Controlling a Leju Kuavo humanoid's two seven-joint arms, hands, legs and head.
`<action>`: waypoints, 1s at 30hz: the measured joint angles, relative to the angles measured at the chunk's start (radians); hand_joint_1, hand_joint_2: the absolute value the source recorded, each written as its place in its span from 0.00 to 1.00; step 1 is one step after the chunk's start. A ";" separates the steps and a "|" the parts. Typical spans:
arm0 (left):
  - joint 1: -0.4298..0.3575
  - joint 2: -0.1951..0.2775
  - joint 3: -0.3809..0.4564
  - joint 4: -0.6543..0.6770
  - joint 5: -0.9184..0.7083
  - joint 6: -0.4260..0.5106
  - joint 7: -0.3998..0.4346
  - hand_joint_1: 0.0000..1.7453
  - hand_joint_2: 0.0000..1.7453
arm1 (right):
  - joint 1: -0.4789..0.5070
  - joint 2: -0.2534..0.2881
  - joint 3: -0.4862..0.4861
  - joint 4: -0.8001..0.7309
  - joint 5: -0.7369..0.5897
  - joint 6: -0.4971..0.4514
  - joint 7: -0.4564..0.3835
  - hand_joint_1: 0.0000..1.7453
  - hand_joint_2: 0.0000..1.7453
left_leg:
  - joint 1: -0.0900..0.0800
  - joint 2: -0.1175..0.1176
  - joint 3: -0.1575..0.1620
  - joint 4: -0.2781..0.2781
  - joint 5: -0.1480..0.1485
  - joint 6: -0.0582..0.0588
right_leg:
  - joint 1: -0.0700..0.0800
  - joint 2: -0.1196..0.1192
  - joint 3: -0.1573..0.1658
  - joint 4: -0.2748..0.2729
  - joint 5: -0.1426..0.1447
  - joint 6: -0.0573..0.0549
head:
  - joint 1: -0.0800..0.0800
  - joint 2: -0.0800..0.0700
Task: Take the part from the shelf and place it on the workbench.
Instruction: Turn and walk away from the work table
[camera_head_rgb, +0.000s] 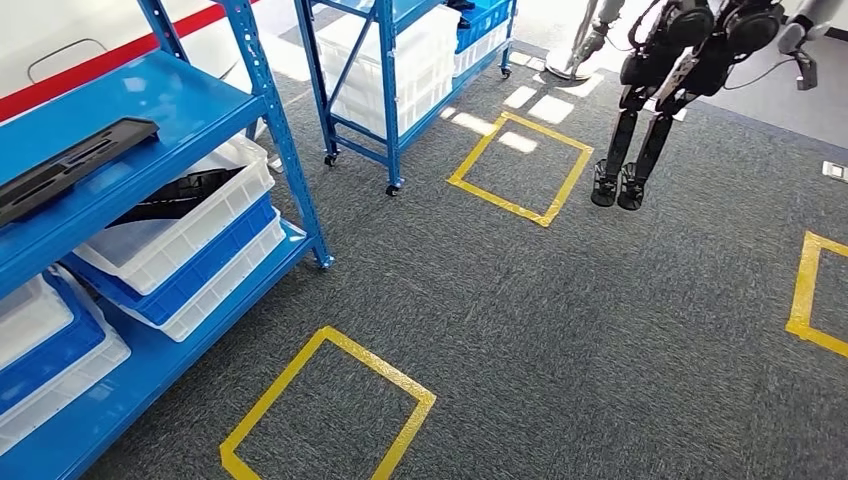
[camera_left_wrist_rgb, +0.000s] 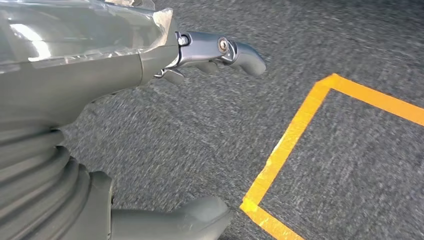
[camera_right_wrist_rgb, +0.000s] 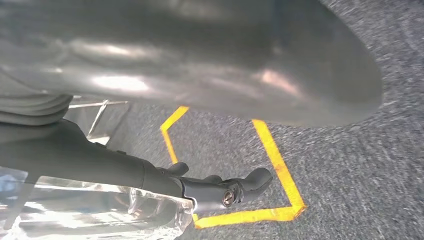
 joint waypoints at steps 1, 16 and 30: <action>0.000 0.000 0.000 0.000 -0.002 -0.001 0.000 0.00 1.00 | 0.002 -0.001 0.000 0.000 0.000 0.000 0.001 0.00 0.00 | 0.000 -0.013 0.000 0.001 0.000 -0.001 | -0.002 0.003 -0.011 0.019 0.001 0.006 | 0.000 0.000; 0.004 -0.001 -0.001 0.001 -0.007 -0.007 -0.001 0.00 1.00 | 0.005 0.002 0.000 0.000 0.000 0.006 -0.002 0.00 0.00 | 0.006 0.021 -0.148 0.301 -0.145 -0.056 | -0.004 -0.032 0.107 -0.262 0.129 -0.019 | -0.012 0.000; -0.001 -0.001 -0.001 0.002 -0.006 -0.007 0.000 0.00 1.00 | 0.005 0.005 0.000 0.000 0.000 0.014 -0.010 0.00 0.00 | -0.004 0.016 0.004 -0.007 0.002 0.003 | 0.003 -0.002 0.020 -0.035 0.013 -0.002 | -0.004 0.000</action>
